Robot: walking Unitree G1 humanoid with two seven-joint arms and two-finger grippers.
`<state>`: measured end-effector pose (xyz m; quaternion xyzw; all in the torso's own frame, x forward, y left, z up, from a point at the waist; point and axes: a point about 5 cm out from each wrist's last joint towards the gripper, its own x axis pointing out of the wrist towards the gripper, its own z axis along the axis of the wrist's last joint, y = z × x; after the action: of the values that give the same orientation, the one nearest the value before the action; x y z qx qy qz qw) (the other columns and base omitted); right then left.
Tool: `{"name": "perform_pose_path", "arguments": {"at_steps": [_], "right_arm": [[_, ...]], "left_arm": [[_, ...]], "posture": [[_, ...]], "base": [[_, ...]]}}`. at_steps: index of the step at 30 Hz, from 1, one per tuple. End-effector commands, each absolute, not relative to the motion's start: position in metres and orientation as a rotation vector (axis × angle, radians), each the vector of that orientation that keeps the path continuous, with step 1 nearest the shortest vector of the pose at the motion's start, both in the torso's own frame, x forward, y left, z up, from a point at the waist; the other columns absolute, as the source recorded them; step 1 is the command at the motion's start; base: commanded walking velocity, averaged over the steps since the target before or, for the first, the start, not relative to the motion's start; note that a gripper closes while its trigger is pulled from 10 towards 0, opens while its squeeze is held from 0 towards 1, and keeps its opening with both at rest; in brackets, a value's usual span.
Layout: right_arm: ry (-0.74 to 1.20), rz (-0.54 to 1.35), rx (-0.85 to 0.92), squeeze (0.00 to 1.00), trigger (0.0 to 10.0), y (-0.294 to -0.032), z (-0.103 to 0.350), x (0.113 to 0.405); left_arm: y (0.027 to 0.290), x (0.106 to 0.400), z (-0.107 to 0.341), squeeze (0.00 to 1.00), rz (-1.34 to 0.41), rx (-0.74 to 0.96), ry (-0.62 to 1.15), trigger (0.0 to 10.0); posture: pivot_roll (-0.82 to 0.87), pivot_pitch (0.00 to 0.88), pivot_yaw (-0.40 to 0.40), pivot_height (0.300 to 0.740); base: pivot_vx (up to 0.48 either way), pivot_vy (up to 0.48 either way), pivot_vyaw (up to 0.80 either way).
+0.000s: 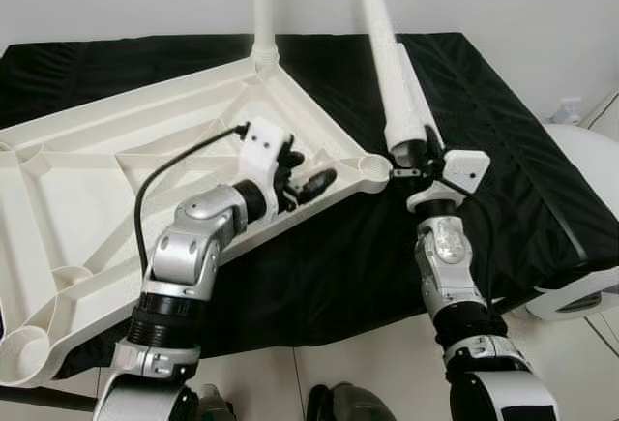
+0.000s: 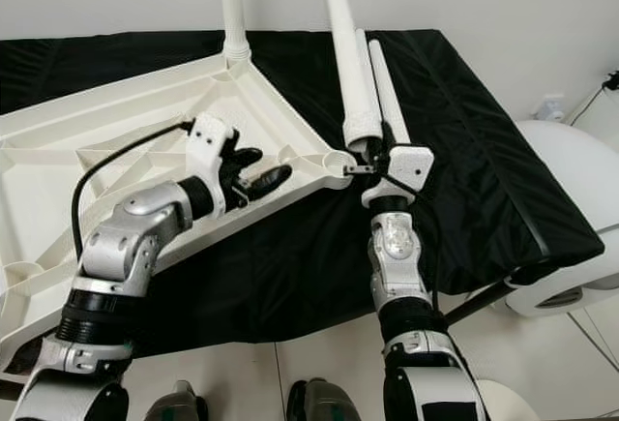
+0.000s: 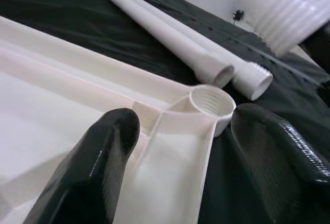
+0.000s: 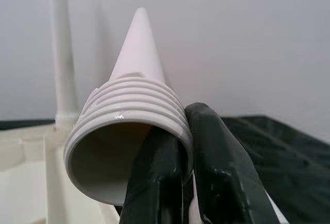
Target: Building children table
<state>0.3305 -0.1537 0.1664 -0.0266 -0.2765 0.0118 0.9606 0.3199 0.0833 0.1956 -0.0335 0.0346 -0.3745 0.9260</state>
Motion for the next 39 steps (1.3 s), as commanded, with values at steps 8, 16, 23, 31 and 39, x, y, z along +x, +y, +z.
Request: {"name": "perform_pose_path", "arguments": {"at_steps": [8, 16, 23, 31, 39], "right_arm": [[-0.687, 0.196, -0.127, 0.00, 0.0, -0.124, 0.182, 0.316], [-0.694, 0.260, -0.152, 0.00, 0.0, -0.111, 0.178, 0.309], [-0.721, 0.288, -0.180, 0.00, 0.0, -0.108, 0.183, 0.308], [-0.725, 0.337, -0.203, 0.00, 0.0, -0.103, 0.183, 0.302], [-0.704, 0.398, -0.206, 0.00, 0.0, -0.093, 0.174, 0.295]], "left_arm": [[0.079, 0.324, 0.210, 0.00, -0.965, -0.301, 0.093, 10.0], [0.081, 0.315, 0.232, 0.00, -1.173, -0.485, 0.079, 10.0], [0.093, 0.326, 0.243, 0.00, -1.179, -0.463, 0.051, 10.0], [0.099, 0.336, 0.262, 0.00, -1.182, -0.488, 0.016, 10.0], [0.098, 0.343, 0.281, 0.00, -1.212, -0.534, -0.033, 10.0]], "posture": [[0.03, 0.000, -0.025, 0.740], [0.03, 0.000, -0.029, 0.740], [0.02, 0.000, -0.022, 0.740], [0.02, 0.000, -0.020, 0.740], [0.01, 0.000, -0.025, 0.740]], "base": [[0.000, 0.000, 0.00], [0.000, 0.000, 0.00], [0.000, 0.000, 0.00], [0.000, 0.000, 0.00], [0.000, 0.000, 0.00]]}}
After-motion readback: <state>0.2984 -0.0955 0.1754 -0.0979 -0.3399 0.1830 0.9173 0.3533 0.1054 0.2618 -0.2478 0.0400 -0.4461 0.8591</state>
